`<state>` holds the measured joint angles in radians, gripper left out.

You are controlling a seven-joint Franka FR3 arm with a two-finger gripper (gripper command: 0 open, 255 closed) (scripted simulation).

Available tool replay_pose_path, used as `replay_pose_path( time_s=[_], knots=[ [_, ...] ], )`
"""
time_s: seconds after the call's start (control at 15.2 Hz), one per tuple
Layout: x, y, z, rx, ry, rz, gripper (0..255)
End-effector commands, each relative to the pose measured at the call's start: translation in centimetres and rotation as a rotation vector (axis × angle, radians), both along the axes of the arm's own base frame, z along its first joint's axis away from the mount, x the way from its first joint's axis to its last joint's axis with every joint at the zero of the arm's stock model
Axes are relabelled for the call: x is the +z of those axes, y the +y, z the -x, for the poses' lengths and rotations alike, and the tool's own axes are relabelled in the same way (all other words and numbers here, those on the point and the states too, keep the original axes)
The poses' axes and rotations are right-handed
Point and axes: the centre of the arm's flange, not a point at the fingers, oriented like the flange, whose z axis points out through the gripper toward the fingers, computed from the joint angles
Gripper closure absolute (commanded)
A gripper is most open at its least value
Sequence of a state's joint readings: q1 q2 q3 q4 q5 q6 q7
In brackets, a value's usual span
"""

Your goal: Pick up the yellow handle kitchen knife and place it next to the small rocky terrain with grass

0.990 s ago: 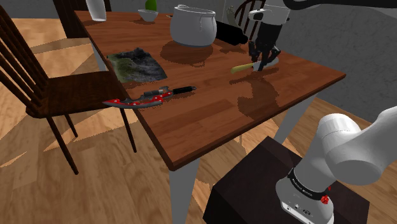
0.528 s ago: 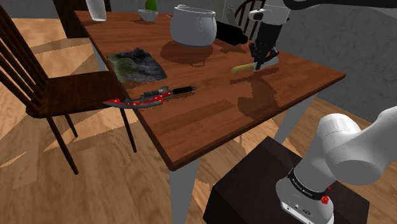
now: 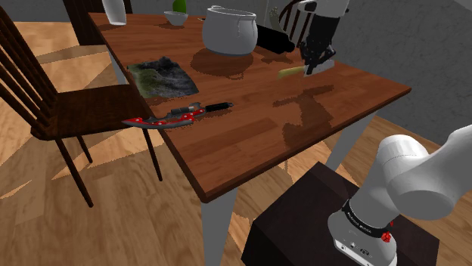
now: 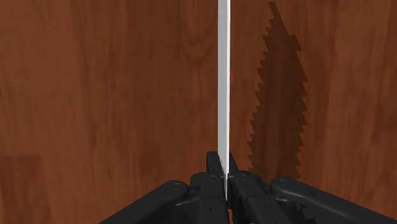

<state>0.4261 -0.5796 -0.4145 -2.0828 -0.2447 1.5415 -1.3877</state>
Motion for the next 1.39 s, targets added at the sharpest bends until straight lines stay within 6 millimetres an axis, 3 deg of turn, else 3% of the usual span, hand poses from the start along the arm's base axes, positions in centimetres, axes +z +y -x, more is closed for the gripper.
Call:
replay_pose_path(
  time_s=[0.0,1.12,1.32],
  knots=[
    [1.2,0.0,0.1,0.0,0.0,0.0,255],
    [9.9,0.0,0.1,0.0,0.0,0.0,255],
    [9.9,4.0,0.0,0.0,0.0,0.0,255]
  ],
)
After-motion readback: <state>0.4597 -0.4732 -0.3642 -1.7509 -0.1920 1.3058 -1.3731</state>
